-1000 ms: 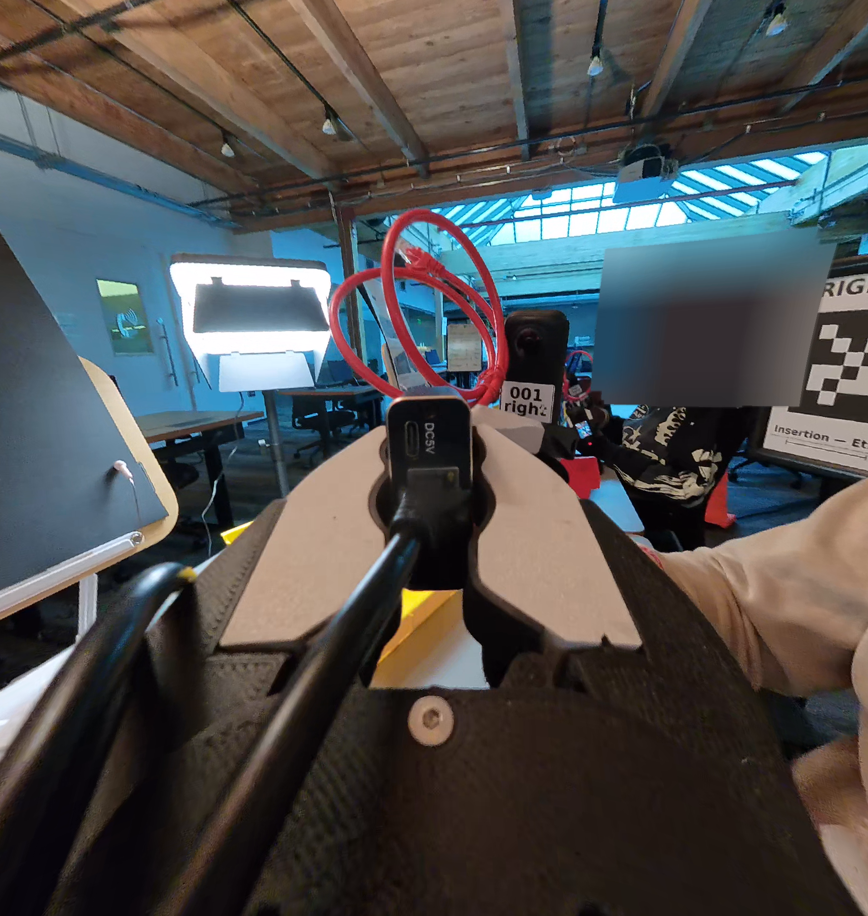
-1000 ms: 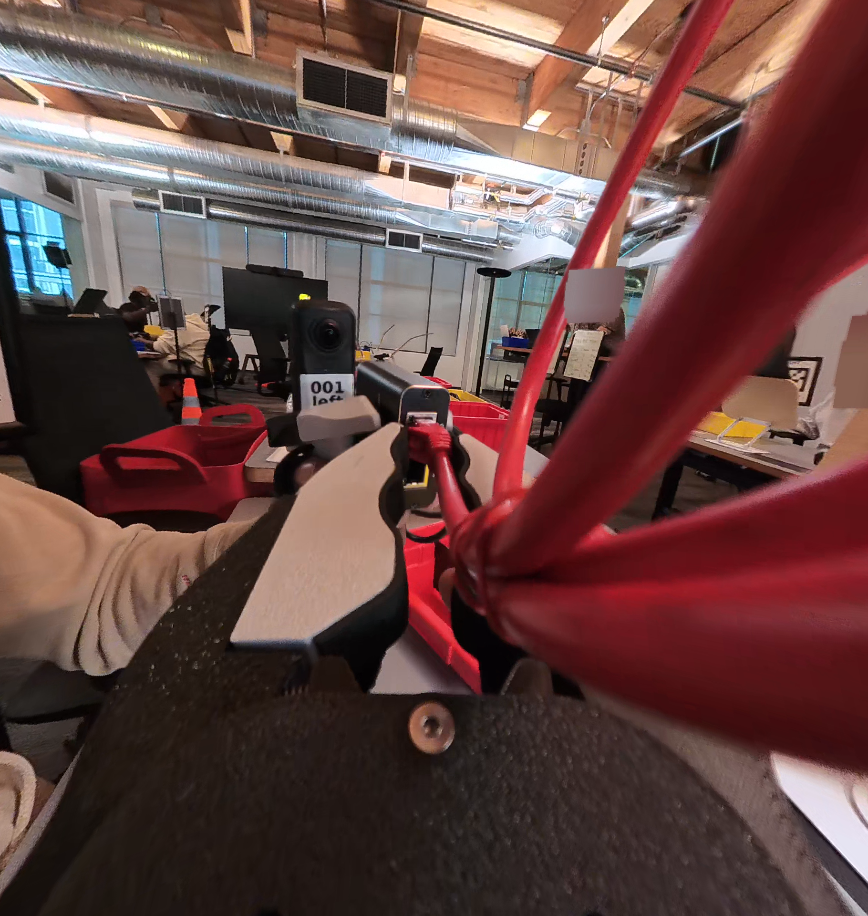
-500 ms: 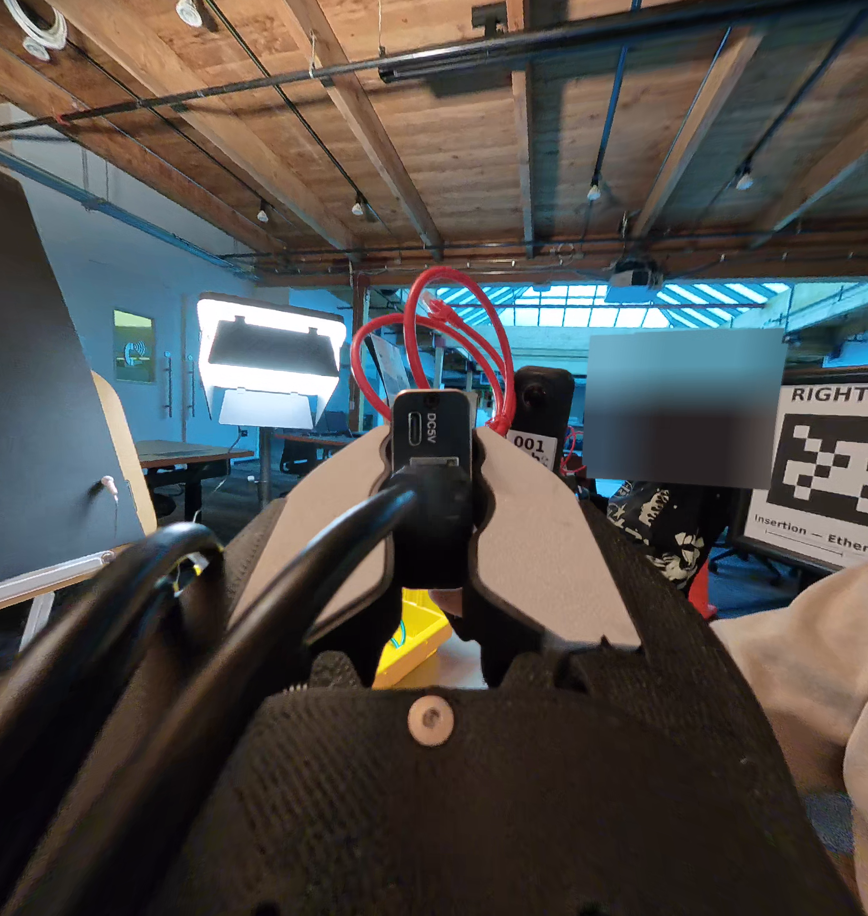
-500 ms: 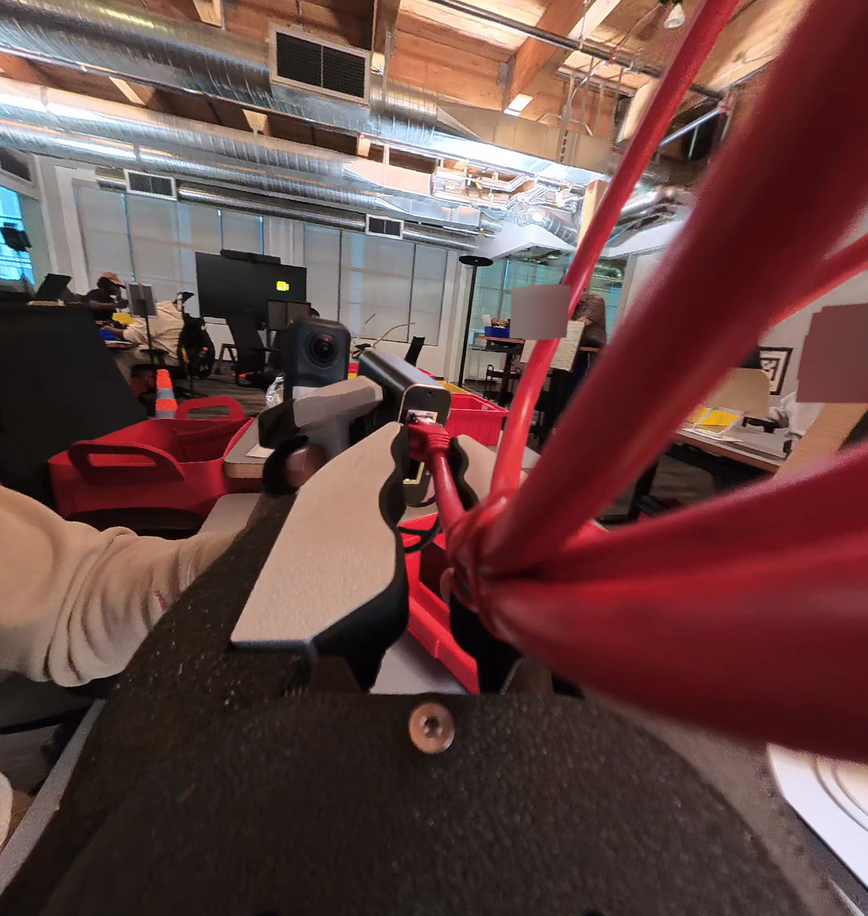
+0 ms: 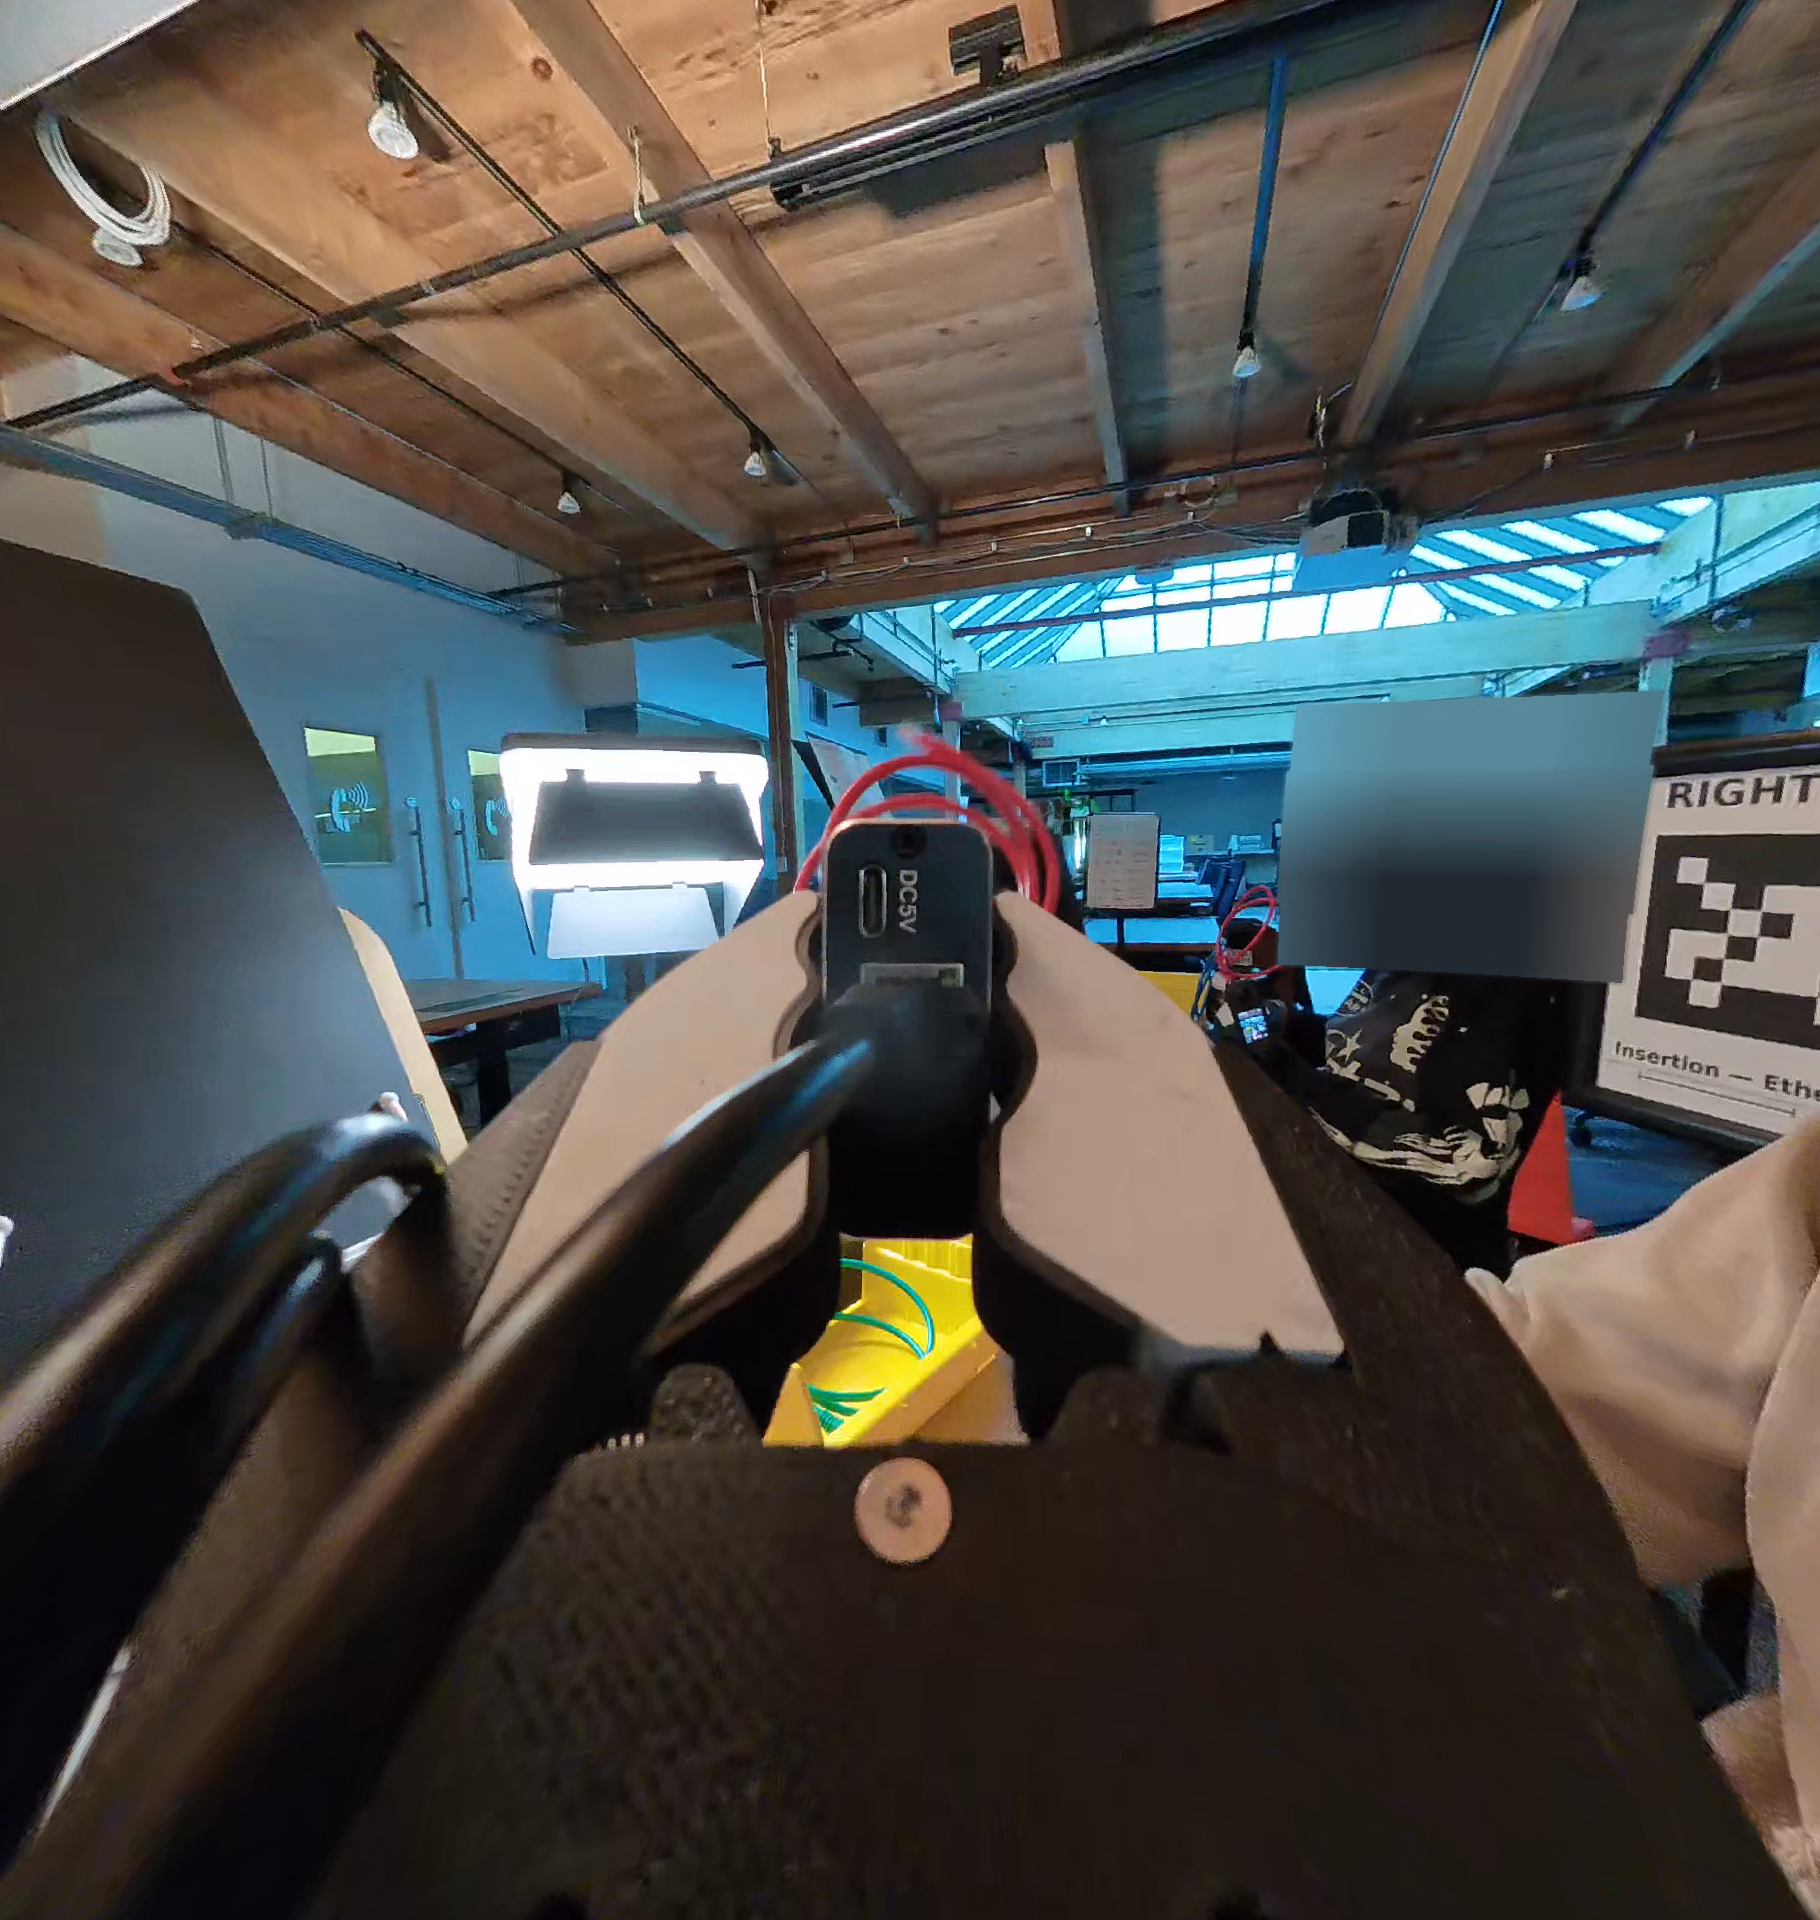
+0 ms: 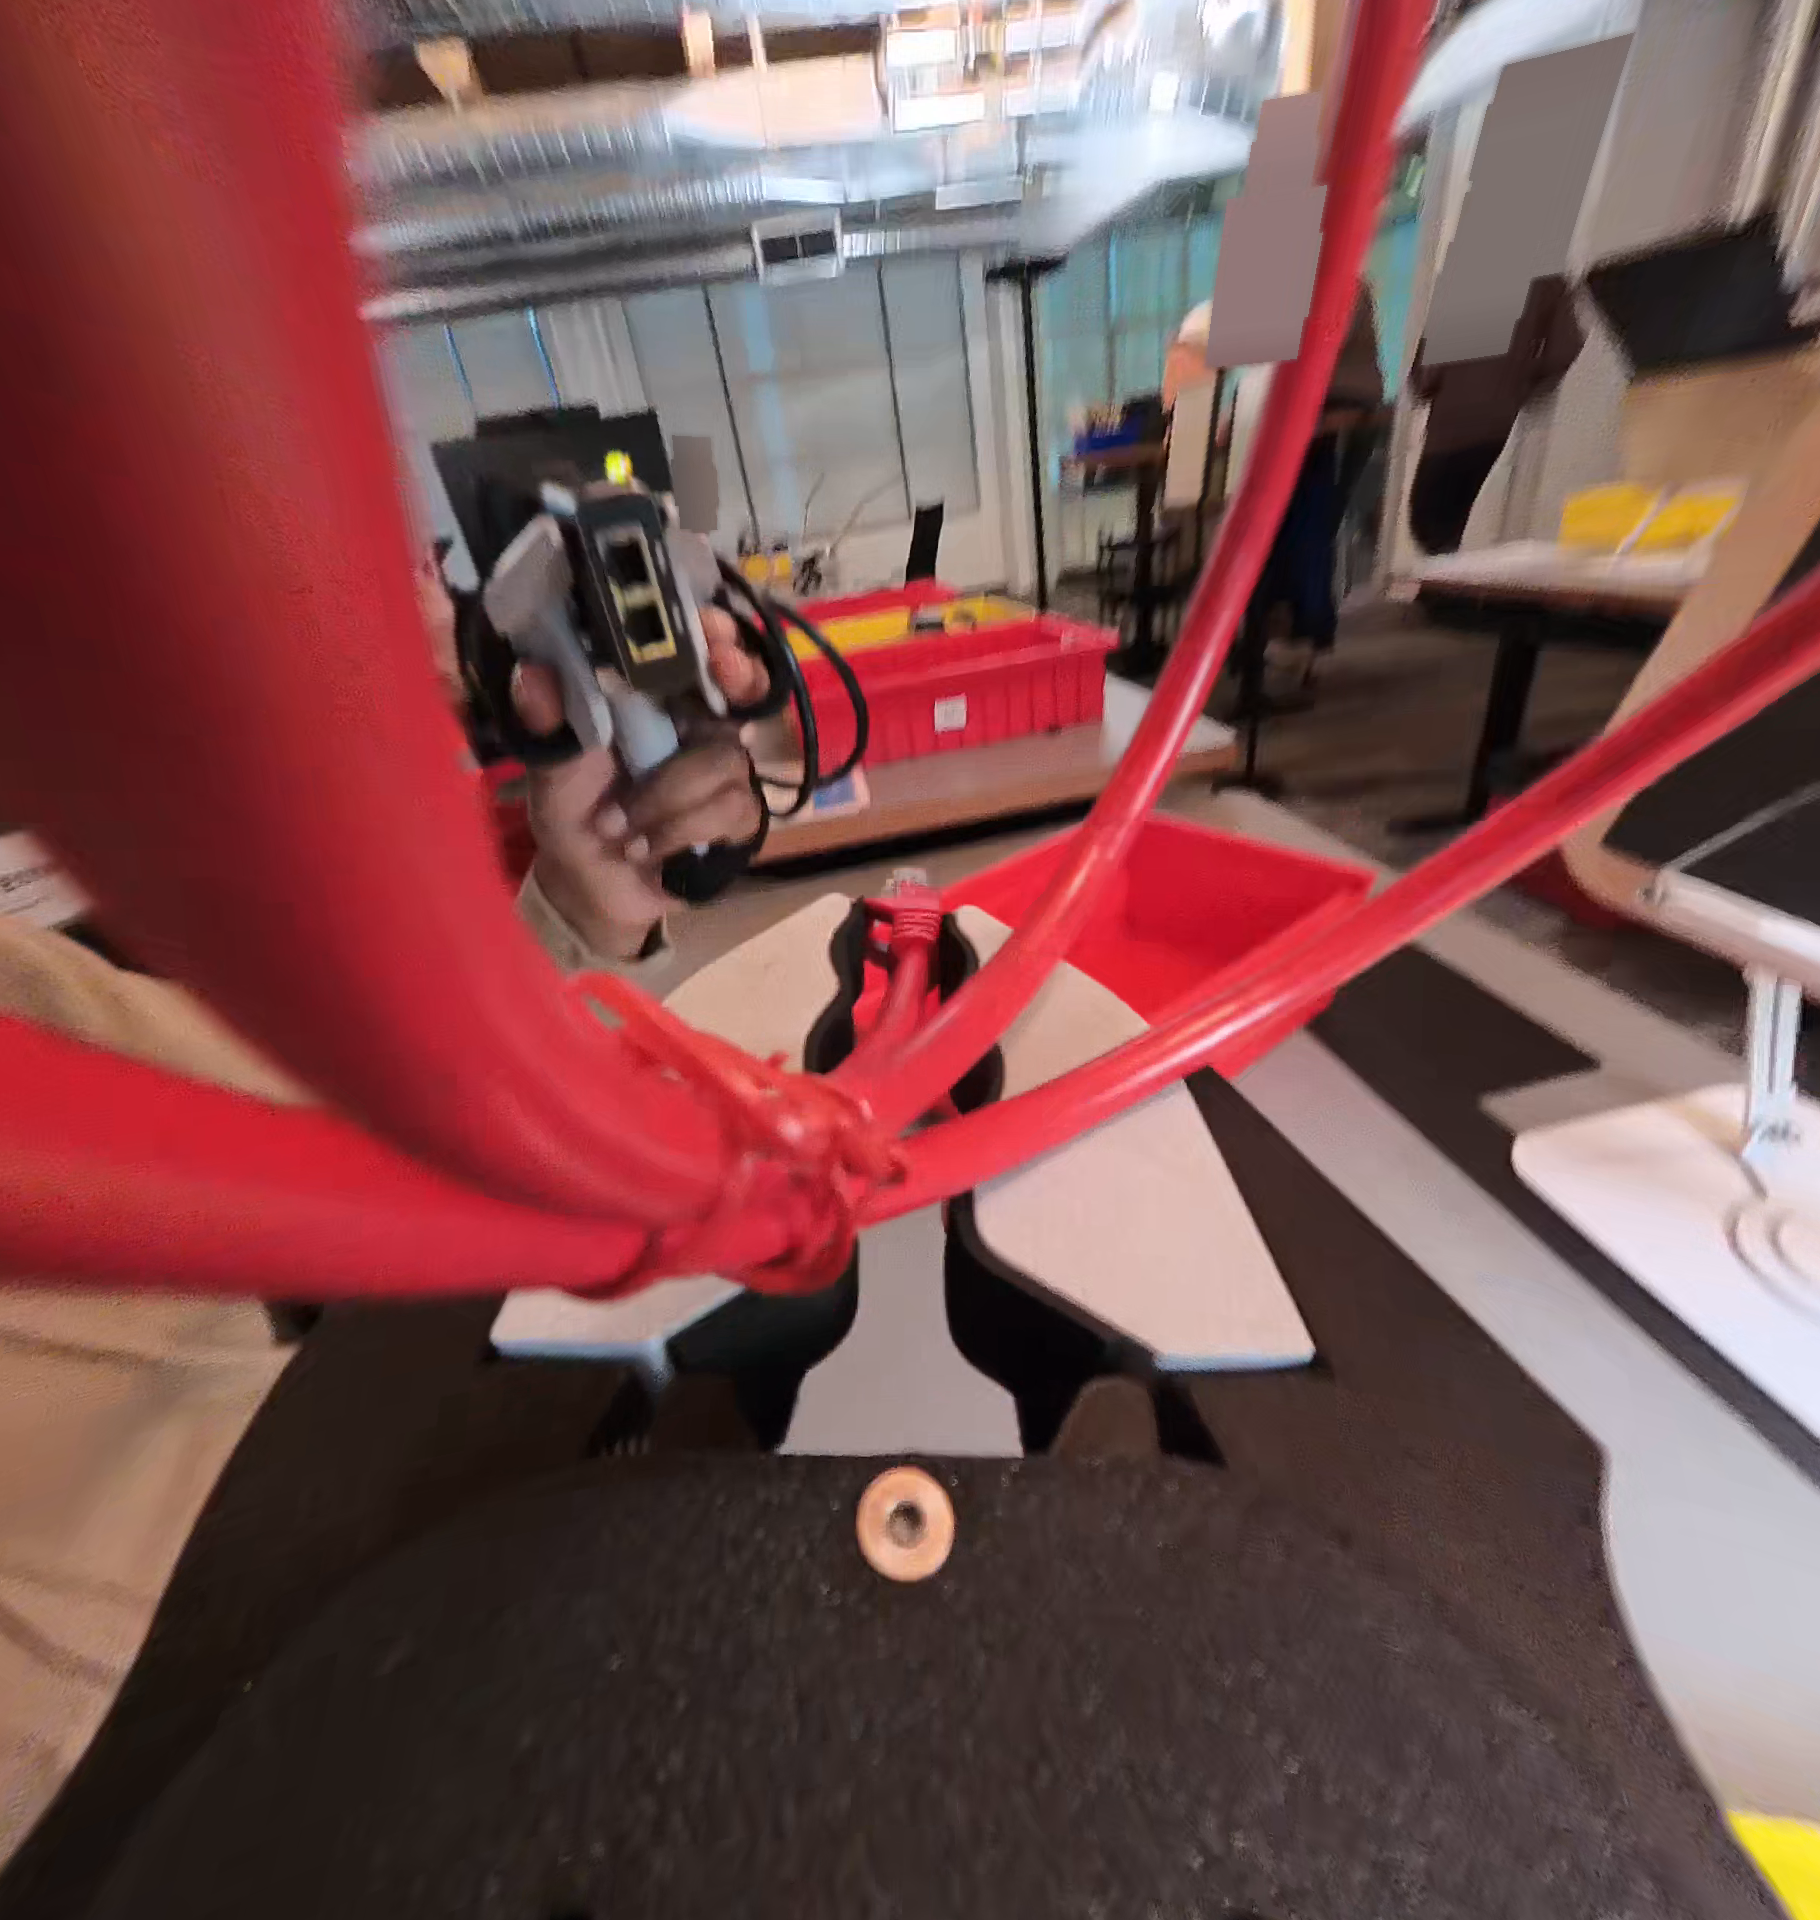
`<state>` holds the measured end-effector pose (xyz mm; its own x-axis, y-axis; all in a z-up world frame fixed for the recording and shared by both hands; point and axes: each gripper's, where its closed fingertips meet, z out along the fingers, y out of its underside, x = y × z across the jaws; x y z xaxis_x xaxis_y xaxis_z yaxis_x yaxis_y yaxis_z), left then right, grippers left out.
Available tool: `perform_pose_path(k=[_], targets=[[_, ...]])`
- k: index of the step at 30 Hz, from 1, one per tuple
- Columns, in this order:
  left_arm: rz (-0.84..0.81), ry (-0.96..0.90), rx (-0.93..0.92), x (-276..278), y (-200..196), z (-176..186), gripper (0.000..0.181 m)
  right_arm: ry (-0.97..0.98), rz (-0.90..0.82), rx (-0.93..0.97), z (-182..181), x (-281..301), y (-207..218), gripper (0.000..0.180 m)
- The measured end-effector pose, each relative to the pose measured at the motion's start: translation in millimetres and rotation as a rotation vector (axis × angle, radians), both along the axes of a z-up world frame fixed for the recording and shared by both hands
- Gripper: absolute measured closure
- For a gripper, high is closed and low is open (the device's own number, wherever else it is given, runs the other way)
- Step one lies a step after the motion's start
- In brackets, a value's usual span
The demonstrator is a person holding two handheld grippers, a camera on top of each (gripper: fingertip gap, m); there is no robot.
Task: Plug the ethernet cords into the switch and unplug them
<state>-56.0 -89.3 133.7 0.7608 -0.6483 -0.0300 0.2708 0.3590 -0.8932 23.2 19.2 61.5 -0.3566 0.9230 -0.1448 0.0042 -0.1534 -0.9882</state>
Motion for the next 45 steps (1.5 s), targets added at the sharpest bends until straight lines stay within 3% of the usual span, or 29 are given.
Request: perform_pose_path(k=[5, 10, 17, 22, 29, 31, 33, 37, 40, 44, 45], targets=[[0.028, -0.015, -0.024, -11.3, 4.7, -1.8, 0.154, -0.297, 0.064, -0.044, -62.1, 10.2, 19.0, 0.167], [0.041, 0.005, -0.039, -10.9, 11.5, -6.7, 0.154, -0.555, 0.022, -0.034, -113.8, 52.4, 42.0, 0.166], [0.033, 0.064, -0.076, 4.8, 22.3, -18.7, 0.154, -0.78, -0.011, -0.056, -123.9, 125.1, 83.9, 0.167], [0.036, 0.085, -0.083, 8.5, 24.6, -21.6, 0.154, -1.0, 0.111, -0.048, -139.4, 169.0, 93.1, 0.166], [0.024, 0.088, -0.09, 9.2, 24.2, -23.1, 0.154, -1.083, 0.324, -0.178, -143.0, 180.8, 97.2, 0.166], [0.024, 0.096, -0.088, 9.4, 23.3, -23.1, 0.154, -1.12, 0.222, -0.195, -155.2, 178.1, 124.1, 0.166], [0.027, 0.099, -0.086, 8.8, 22.9, -23.0, 0.154, -1.128, 0.008, -0.157, -165.4, 172.3, 167.4, 0.161], [0.03, 0.093, -0.088, 5.4, 24.0, -23.5, 0.154, -1.052, -0.385, -0.042, -155.1, 167.0, 240.3, 0.151], [0.029, 0.086, -0.094, 3.6, 25.9, -24.8, 0.154, -0.962, -0.43, 0.092, -139.2, 156.3, 240.9, 0.143], [0.026, 0.088, -0.1, 5.8, 28.8, -27.6, 0.154, -0.932, -0.38, 0.451, -141.2, 136.5, 209.7, 0.128], [0.023, 0.09, -0.103, 7.3, 29.7, -28.6, 0.154, -0.949, -0.376, 0.552, -146.7, 132.2, 203.8, 0.131]])
